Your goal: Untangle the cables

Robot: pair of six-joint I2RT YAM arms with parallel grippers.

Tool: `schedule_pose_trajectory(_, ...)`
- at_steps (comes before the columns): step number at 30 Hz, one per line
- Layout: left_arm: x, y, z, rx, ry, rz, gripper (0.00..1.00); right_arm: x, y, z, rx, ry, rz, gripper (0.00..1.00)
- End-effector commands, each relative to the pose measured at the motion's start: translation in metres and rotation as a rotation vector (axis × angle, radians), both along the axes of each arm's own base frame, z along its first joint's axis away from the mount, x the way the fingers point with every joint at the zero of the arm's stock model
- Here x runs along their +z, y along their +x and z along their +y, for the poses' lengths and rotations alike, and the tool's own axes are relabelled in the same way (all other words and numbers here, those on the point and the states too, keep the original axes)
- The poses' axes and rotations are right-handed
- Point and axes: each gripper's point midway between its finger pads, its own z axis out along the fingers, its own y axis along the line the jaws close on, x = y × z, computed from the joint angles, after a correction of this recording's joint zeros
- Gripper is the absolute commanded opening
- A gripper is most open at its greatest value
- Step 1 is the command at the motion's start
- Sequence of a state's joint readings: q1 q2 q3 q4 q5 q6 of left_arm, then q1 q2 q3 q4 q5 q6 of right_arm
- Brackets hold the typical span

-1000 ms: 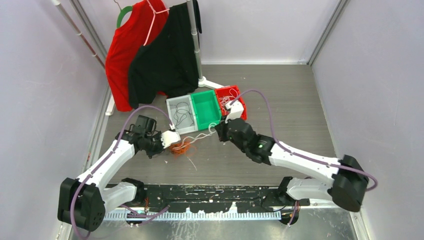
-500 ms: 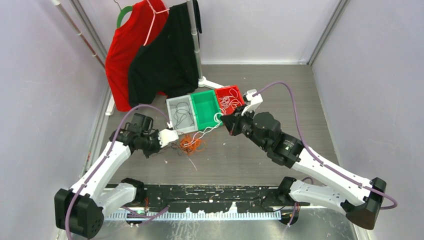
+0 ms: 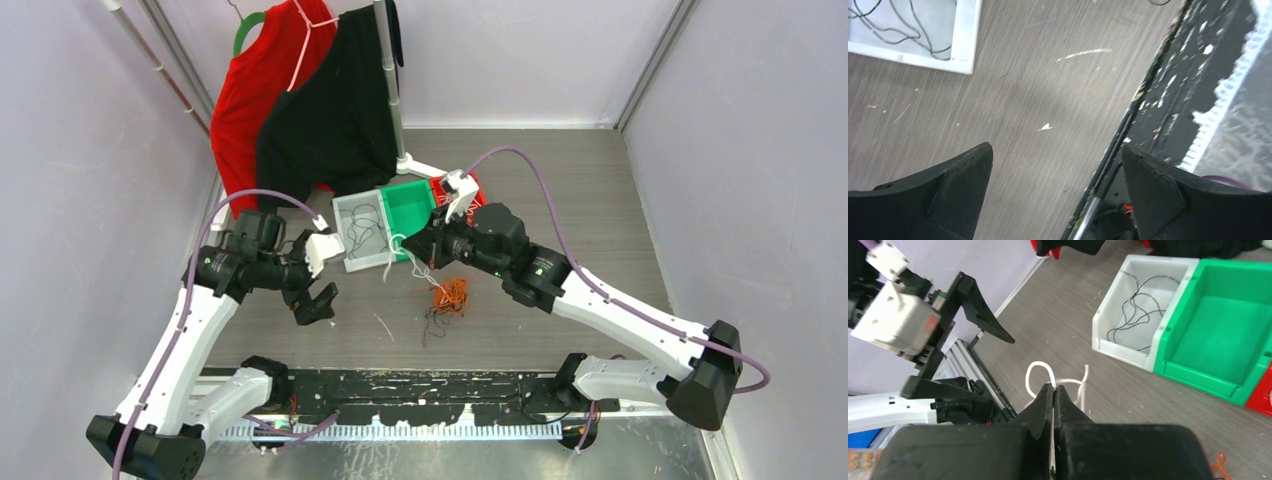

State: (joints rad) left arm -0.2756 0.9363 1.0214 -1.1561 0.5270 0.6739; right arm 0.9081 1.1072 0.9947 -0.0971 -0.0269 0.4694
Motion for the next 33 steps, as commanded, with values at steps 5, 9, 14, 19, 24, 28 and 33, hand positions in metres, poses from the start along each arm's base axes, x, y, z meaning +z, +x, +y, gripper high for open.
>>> schedule_pose_trajectory(5,0.049,-0.011,-0.039,0.069,-0.323,-0.019,0.94,0.081,-0.012,0.034,0.115,0.251,-0.055,0.01)
schedule_pose_trajectory(9,0.062,-0.011,-0.042,0.048,-0.379,-0.113,0.88,0.102,-0.017,0.041,0.154,0.295,-0.067,0.01)
schedule_pose_trajectory(14,0.084,0.002,-0.046,0.062,-0.442,-0.235,0.83,0.102,-0.024,0.054,0.221,0.306,-0.05,0.01)
schedule_pose_trajectory(19,0.106,0.001,-0.053,0.056,-0.526,-0.275,0.62,0.1,-0.033,0.065,0.29,0.338,-0.03,0.01)
schedule_pose_trajectory(24,0.123,-0.006,-0.061,-0.016,-0.579,-0.287,0.55,0.097,-0.04,0.069,0.332,0.337,-0.011,0.01)
schedule_pose_trajectory(28,0.132,-0.002,-0.061,-0.032,-0.579,-0.336,0.66,0.091,-0.046,0.07,0.354,0.314,0.0,0.01)
schedule_pose_trajectory(33,0.147,-0.026,-0.07,-0.179,-0.614,-0.328,0.74,0.083,-0.047,0.071,0.353,0.283,-0.001,0.01)
